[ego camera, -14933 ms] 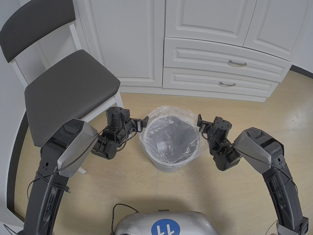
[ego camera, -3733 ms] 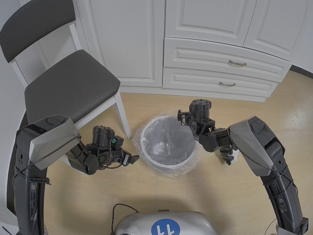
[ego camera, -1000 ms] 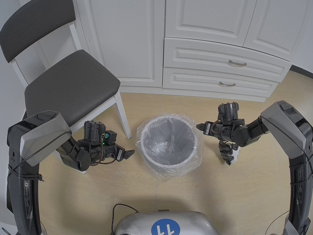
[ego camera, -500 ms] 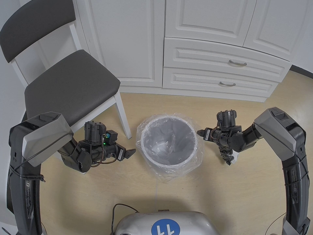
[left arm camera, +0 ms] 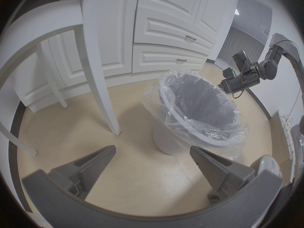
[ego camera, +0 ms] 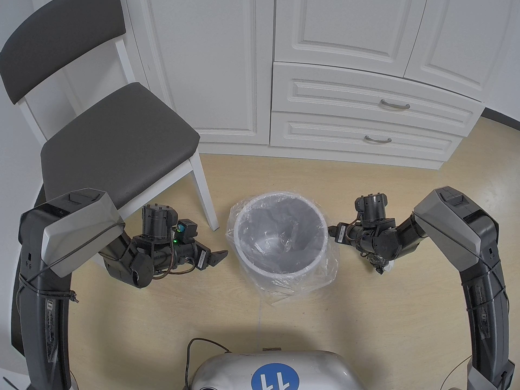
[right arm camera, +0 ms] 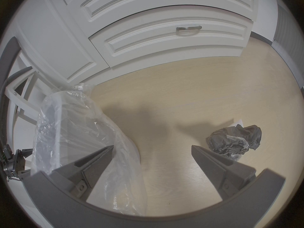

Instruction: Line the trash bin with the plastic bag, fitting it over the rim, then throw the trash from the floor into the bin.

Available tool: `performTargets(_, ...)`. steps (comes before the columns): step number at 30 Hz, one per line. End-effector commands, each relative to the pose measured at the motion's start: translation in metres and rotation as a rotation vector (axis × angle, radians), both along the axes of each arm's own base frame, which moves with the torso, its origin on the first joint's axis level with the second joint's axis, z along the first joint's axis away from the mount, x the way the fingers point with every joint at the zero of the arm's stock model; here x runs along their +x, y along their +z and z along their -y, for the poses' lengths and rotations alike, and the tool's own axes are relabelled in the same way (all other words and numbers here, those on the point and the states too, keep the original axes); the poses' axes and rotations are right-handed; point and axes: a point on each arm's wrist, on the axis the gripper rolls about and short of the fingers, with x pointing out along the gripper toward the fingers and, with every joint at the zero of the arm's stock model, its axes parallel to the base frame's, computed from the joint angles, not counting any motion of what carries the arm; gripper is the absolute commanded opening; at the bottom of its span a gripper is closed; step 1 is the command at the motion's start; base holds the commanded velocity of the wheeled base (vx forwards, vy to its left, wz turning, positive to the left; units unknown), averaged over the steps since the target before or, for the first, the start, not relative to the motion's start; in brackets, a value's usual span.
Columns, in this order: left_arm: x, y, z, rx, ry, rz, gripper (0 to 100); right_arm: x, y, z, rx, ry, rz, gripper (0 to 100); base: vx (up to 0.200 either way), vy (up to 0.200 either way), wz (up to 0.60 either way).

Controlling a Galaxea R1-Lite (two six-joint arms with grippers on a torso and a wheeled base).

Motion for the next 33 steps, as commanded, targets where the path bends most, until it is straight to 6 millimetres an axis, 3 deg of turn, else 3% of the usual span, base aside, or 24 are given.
performTargets(1, 0.002, 0.003, -0.004, -0.003, 0.009, 0.009, 100, -0.003, -0.002, -0.001, -0.009, -0.007, -0.008, 100, 0.0, 0.0, 0.0)
performTargets(9, 0.003, 0.015, -0.013, -0.03, 0.01, 0.045, 100, -0.019, 0.009, 0.002, -0.009, -0.034, 0.041, 100, 0.0, 0.0, 0.0)
performTargets(17, 0.0, 0.021, 0.005, -0.072, -0.009, 0.092, 100, -0.054, 0.037, 0.002, 0.0, -0.044, 0.099, 100, 0.0, 0.0, 0.0)
performTargets(20, -0.006, 0.023, 0.034, -0.151, 0.005, 0.054, 100, -0.073, 0.046, -0.009, -0.005, -0.022, 0.112, 100, 0.0, 0.0, 0.0)
performTargets(25, -0.004, 0.026, 0.07, -0.218, 0.101, 0.044, 100, -0.079, 0.052, -0.02, -0.018, -0.002, 0.131, 100, 0.0, 0.0, 0.0)
performTargets(27, -0.003, 0.016, 0.086, -0.209, 0.156, 0.034, 100, -0.081, 0.054, -0.02, -0.025, -0.008, 0.136, 100, 0.0, 0.0, 0.0)
performTargets(33, -0.002, 0.007, 0.103, -0.16, 0.215, -0.01, 100, -0.081, 0.05, -0.017, -0.055, -0.003, 0.128, 100, 0.0, 0.0, 0.0)
